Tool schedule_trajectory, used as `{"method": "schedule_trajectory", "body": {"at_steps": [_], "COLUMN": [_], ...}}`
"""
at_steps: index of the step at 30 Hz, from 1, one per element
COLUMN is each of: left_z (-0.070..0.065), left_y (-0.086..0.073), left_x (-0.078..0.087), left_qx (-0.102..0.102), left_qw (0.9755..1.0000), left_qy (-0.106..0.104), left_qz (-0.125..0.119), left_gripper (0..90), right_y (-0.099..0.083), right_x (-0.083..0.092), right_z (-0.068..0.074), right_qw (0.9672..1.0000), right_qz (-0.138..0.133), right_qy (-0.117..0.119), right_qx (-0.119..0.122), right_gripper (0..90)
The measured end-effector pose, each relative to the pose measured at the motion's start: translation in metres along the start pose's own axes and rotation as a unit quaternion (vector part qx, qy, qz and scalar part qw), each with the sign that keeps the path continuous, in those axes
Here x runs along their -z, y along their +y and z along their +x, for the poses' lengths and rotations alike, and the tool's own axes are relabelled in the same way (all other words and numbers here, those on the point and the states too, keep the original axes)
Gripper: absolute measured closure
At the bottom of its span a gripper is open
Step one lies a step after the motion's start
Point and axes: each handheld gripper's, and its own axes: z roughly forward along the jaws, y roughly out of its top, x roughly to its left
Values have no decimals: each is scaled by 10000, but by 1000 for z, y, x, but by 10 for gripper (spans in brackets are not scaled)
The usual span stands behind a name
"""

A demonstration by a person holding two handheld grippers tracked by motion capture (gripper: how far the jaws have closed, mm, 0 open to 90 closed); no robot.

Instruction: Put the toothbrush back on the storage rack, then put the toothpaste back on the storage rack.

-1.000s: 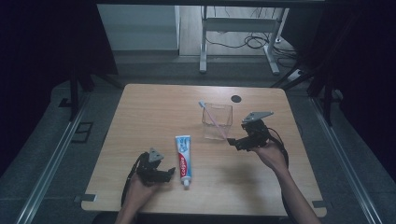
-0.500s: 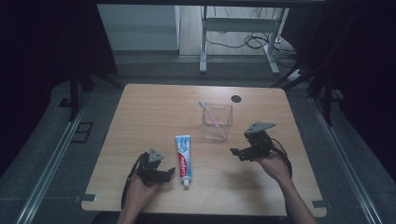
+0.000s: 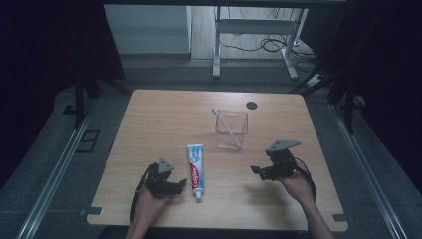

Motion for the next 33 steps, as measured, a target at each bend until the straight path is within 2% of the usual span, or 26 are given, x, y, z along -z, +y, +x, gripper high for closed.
{"method": "schedule_trajectory", "body": {"at_steps": [13, 27, 33], "left_z": [0, 1, 0], "left_y": [0, 0, 0], "left_x": [0, 0, 0], "left_qx": [19, -10, -8], "left_qw": [10000, 10000, 10000], "left_qy": [10, 7, 16], "left_qz": [-13, -5, -1], "left_gripper": [149, 148, 148], "right_y": [-37, -66, -73], "right_x": [-1, -5, -7], "right_z": [4, 5, 2], "right_qw": [9996, 9995, 9993], "right_qz": [-9, 2, 54], "right_qy": [11, -157, -189], "right_qx": [-266, -265, -308], "right_gripper": [130, 134, 135]}}
